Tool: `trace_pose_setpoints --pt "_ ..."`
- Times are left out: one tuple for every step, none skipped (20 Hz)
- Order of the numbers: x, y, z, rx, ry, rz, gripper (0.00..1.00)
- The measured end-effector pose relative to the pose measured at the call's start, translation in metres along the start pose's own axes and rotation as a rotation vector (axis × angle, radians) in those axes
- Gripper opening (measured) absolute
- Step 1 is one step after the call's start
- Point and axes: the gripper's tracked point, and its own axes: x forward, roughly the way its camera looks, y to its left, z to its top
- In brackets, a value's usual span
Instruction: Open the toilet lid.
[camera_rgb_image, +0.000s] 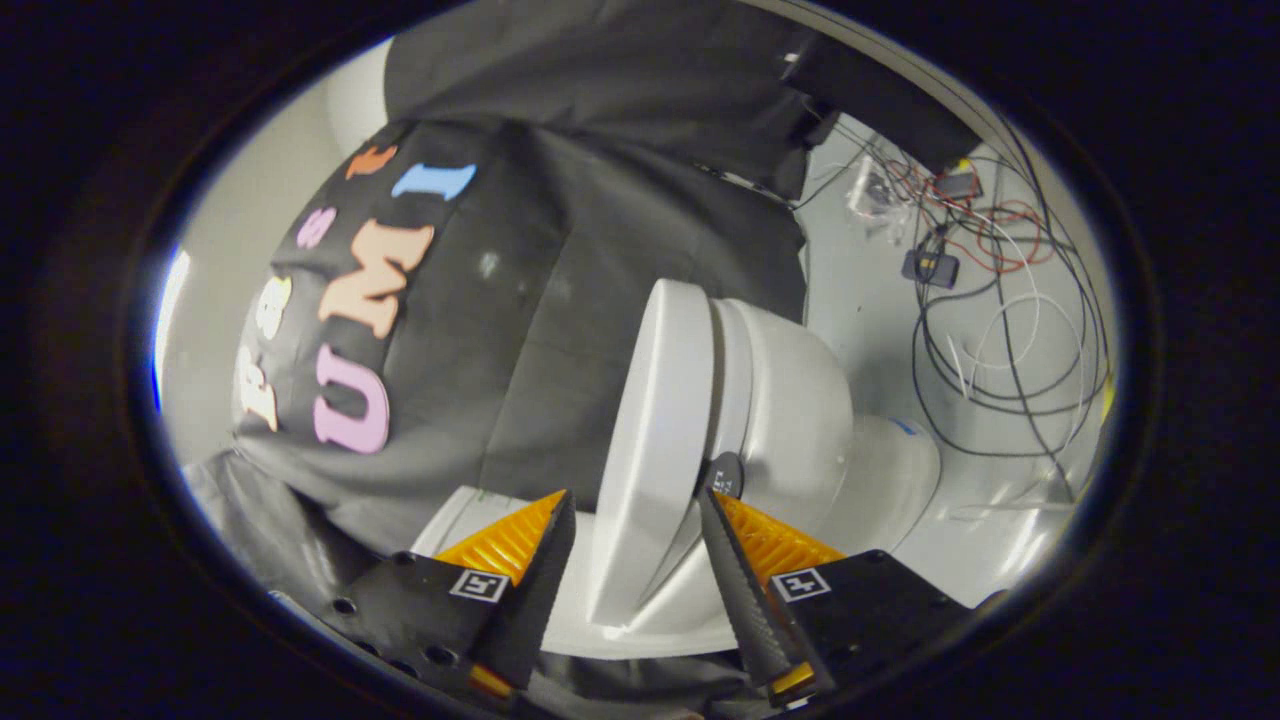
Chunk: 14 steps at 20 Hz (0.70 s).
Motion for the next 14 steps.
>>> trace_pose_setpoints --pt "-0.001 -0.002 0.003 0.013 -0.024 -0.009 0.79" --pt "0.003 -0.005 0.008 0.030 -0.053 0.001 0.77" --pt "0.009 -0.004 0.009 0.066 -0.057 0.012 0.75" --pt "0.010 -0.002 0.010 0.133 -0.059 0.028 0.75" --pt "0.009 0.000 0.013 0.212 -0.087 0.037 0.75" --pt "0.005 -0.006 0.018 0.255 -0.117 0.031 0.75" --pt "-0.002 -0.012 0.025 0.290 -0.157 0.032 0.74" --pt "-0.006 -0.016 0.027 0.315 -0.188 0.024 0.74" --pt "0.000 -0.029 0.018 0.318 -0.162 -0.038 0.74" --pt "0.002 -0.047 -0.001 0.294 -0.109 -0.107 0.74" --pt "0.001 -0.059 -0.007 0.299 -0.108 -0.126 0.74" --pt "-0.002 -0.054 0.000 0.354 -0.142 -0.095 0.74" --pt "0.005 -0.051 0.005 0.417 -0.160 -0.075 0.73" --pt "0.011 -0.052 0.008 0.449 -0.174 -0.082 0.73"
